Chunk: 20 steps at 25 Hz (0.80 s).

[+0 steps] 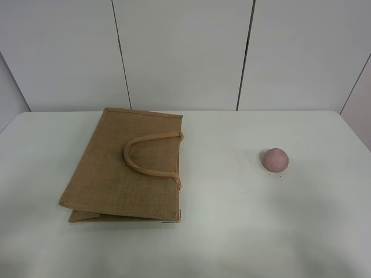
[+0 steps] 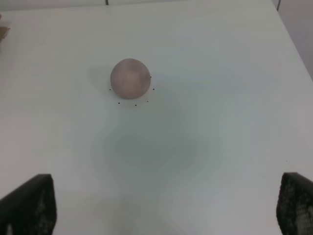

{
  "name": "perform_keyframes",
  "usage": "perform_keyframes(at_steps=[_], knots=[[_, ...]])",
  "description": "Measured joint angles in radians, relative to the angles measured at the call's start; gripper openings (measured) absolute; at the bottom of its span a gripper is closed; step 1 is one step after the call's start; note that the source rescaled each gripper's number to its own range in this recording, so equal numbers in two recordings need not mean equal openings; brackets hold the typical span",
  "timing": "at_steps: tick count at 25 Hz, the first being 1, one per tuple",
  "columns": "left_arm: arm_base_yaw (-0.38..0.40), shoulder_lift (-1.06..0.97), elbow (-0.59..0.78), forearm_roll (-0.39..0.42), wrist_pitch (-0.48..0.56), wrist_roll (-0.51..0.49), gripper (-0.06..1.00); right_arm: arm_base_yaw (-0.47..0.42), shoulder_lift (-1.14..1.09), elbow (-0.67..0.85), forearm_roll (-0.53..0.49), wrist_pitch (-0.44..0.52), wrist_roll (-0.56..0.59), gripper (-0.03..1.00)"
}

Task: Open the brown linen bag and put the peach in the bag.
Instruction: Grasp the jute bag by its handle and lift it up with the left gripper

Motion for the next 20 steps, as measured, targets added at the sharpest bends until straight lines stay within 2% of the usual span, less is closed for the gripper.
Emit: perform_keyframes(at_steps=[12, 16, 20], knots=[[0.000, 0.029, -0.017, 0.003, 0.000, 0.002, 0.90, 0.000, 0.000, 0.000, 0.000, 0.000, 0.000, 1.00], [0.000, 0.216, -0.093, 0.003, 0.000, 0.019, 0.99, 0.000, 0.000, 0.000, 0.000, 0.000, 0.000, 1.00], [0.000, 0.506, -0.214, 0.003, -0.016, 0.029, 1.00, 0.000, 0.000, 0.000, 0.000, 0.000, 0.000, 1.00]])
